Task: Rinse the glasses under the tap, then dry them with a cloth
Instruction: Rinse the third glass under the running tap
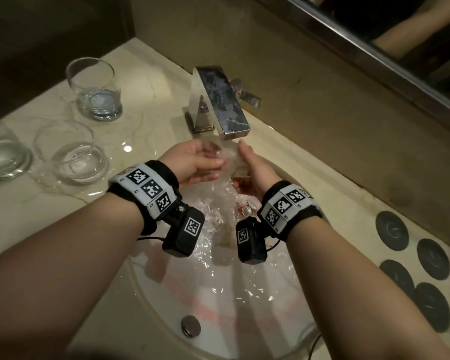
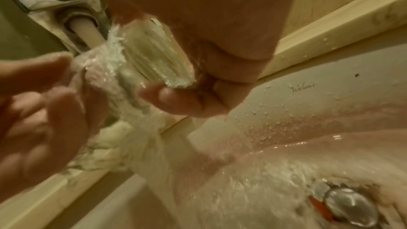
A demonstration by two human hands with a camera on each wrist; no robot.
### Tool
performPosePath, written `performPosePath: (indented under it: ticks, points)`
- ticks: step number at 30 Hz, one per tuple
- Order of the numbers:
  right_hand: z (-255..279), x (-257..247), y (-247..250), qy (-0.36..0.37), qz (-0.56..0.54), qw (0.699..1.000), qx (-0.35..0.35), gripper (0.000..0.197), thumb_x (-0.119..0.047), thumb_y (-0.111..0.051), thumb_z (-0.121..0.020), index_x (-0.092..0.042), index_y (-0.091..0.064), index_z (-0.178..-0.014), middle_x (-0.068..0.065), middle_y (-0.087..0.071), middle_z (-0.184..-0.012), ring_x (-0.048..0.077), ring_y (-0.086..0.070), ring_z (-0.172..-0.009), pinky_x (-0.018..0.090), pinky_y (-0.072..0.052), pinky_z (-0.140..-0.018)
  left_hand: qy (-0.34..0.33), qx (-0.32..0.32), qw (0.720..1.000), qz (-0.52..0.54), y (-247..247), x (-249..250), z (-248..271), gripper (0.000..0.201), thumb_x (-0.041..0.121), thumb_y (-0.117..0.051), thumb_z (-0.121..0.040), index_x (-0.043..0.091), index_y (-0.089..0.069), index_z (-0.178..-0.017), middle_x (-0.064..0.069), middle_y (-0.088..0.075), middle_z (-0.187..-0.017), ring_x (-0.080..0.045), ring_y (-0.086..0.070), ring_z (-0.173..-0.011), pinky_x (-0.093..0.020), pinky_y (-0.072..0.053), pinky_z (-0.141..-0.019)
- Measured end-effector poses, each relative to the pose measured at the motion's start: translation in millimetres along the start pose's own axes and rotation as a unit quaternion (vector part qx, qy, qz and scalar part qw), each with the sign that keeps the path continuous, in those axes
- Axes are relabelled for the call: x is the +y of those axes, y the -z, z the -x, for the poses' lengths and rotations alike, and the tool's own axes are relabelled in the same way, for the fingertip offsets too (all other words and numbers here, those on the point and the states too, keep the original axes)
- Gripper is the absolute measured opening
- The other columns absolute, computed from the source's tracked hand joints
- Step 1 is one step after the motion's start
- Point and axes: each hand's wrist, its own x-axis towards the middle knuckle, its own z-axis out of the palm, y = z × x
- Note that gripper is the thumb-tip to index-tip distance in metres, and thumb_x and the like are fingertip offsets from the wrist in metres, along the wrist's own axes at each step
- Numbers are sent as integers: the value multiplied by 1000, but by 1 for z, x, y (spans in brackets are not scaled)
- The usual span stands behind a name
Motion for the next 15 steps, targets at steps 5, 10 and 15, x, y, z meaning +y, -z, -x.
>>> performPosePath:
  ticks: [5,10,15]
  points:
    - [2,2,2,11,16,1000,-18,70,-72,-31,-86,-17,-58,-121,8,-66,-100,19,-66,-79,27,-52,-69,-12,15,999,-34,-4,2,-1,18,-7,-57,-85,10,-57,-90,-5,-65,-83,-8,-67,-67,-16,-55,-58]
    - [5,2,9,87,1,996,-19,60,-12,-69,-83,-28,-36,-130,5,-55,-114,24,-63,-91,32,-50,-75,-8,35,998,57,-1,0,0,17,-7,-52,-88,9,-57,-89,0,-69,-67,-8,-68,-64,-15,-51,-51]
    - [7,-2,7,89,24,996,-18,60,-4,-72,-78,-22,-39,-125,9,-56,-107,28,-63,-86,33,-52,-75,0,39,994,98,-1,-4,2,17,-6,-52,-88,10,-57,-91,-1,-71,-67,-9,-69,-65,-15,-52,-52]
